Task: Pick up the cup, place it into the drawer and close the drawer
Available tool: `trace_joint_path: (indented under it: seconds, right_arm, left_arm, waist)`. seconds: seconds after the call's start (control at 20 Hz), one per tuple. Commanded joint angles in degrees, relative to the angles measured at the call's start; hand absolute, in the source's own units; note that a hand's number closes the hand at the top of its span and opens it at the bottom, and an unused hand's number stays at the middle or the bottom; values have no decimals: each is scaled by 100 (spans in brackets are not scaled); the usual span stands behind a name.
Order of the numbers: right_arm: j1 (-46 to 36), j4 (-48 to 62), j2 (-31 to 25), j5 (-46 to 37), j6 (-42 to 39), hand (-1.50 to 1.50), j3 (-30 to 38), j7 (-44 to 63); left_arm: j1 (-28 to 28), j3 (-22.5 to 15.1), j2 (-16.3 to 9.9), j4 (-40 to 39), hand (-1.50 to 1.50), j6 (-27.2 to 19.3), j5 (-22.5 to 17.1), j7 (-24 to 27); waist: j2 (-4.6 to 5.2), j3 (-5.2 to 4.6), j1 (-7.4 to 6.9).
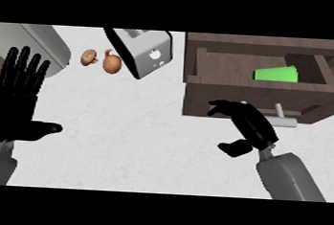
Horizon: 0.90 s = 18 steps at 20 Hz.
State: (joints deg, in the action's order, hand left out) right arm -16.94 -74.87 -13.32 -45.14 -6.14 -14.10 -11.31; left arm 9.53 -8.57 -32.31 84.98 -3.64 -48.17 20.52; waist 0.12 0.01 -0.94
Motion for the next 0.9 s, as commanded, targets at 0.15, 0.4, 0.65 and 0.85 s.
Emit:
trace_joint_path:
  seconds: [0.15,0.4,0.65,0.85]
  right_arm:
    - [-1128,2050,112,-83,224,-150,559,-737]
    - [-1965,3380,320,-209,501,-150,831,-1110]
    - [-2989,4783,66,30,316,-150,1354,-1573]
    - [-3286,5730,-215,-24,559,-150,1561,-2078]
  left_arm:
    - [-404,518,-10,-185,-150,820,54,41]
    - [-409,753,163,-103,-150,819,212,-118]
    - [-446,701,293,-404,-150,1169,291,61]
    - [-189,677,295,-228,-150,989,259,-251]
  waist:
    - [6,1,17]
    - [7,2,8]
    - [47,3,-73]
    - [117,14,-202]
